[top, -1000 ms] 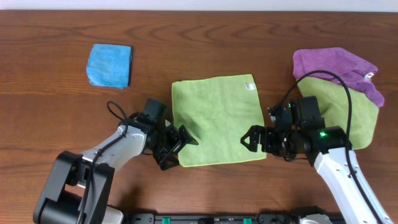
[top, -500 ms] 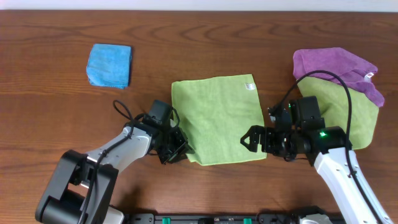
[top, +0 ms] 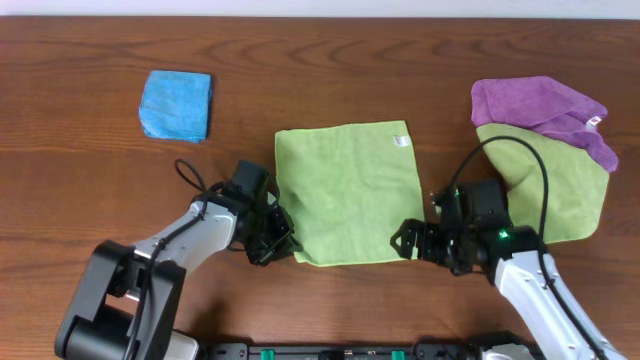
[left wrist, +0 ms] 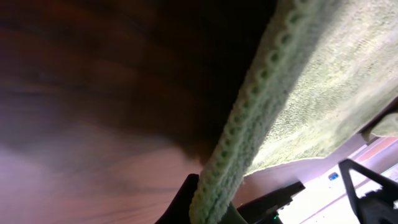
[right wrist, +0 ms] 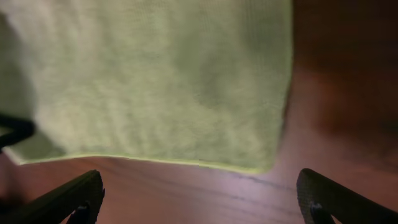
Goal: Fold the cloth
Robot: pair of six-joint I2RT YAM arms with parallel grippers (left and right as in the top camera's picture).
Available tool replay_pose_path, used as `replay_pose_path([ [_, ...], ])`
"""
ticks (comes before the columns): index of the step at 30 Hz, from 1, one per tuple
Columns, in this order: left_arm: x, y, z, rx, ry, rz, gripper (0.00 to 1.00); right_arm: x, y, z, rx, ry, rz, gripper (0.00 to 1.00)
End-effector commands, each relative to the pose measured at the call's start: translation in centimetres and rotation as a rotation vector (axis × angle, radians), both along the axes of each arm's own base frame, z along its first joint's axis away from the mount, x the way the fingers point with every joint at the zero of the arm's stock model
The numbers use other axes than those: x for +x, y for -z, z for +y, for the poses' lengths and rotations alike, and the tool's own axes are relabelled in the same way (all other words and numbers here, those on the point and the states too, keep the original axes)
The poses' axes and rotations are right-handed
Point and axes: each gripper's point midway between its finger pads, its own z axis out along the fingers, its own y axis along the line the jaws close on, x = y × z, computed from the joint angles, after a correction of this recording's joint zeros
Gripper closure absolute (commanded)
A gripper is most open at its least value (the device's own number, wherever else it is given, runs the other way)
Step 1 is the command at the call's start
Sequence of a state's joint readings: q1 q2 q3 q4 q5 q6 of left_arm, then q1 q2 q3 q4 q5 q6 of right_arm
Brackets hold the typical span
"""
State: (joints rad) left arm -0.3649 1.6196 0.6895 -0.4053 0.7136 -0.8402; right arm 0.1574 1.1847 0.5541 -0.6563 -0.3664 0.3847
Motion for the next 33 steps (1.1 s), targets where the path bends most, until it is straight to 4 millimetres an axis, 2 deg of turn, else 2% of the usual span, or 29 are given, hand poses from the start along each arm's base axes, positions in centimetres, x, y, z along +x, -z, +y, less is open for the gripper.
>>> replay_pose_path([
  [1,-0.4,0.3,0.8,0.013,0.031,-0.008,0.94,-0.4,1.0,-0.3,0.013,0.081,0.028,0.01],
  [8,-0.7,0.4,1.3,0.017,0.038,0.000,0.94,-1.1,2.7,-0.4,0.034,0.162,0.057,0.06],
  [19,-0.8,0.3,1.4,0.015,0.043,0.003,0.94,-1.8,4.1,-0.4,0.064,0.253,0.089,0.16],
  [25,-0.9,0.2,1.2,-0.002,0.050,0.004,0.94,-1.6,4.1,-0.2,0.079,0.266,0.080,0.24],
  [33,-0.9,0.2,1.2,-0.002,0.049,0.004,0.94,-1.1,4.1,0.8,0.104,0.244,0.064,0.30],
])
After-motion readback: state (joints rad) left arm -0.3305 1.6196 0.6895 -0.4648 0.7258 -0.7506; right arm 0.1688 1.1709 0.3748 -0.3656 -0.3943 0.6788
